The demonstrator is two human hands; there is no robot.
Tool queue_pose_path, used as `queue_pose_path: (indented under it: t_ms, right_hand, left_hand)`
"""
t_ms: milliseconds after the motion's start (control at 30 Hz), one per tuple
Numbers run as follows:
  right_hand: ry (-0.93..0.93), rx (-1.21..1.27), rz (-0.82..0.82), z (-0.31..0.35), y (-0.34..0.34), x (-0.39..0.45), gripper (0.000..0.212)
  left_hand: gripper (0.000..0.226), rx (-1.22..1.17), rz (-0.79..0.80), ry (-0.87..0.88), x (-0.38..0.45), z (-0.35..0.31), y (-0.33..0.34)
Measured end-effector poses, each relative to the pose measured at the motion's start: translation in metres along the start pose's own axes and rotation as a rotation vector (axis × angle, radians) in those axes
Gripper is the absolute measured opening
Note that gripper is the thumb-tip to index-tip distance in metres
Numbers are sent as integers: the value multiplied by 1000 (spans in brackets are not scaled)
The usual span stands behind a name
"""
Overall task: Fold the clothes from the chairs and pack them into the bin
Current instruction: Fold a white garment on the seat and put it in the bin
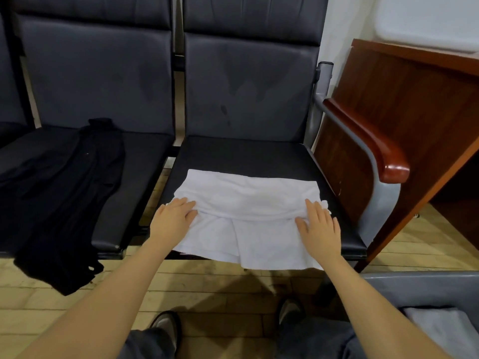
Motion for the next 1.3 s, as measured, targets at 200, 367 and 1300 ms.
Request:
queue_pose_path:
  t_ms: [200,367,1300]
  right_hand:
    - [4,-24,-70,-11,-9,25,52]
    - [39,-22,-312,6,-13,11,29]
    - [73,34,-292,-4,-34,-9,19]
  left_hand:
    - [37,50,-67,-24,18,6,-6]
    - [18,39,-292,124,3,-9,-15]
    - [15,-225,-198,-76,-31,17,-31]
Point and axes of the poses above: each hand's wrist, its own x-axis towards the middle knuckle, its own y-axis out of the palm, z = x × y, the point moved 4 cm from there along x, towards the middle knuckle, and after that the axes turned 12 degrees about -y, right-handed, at the moved point
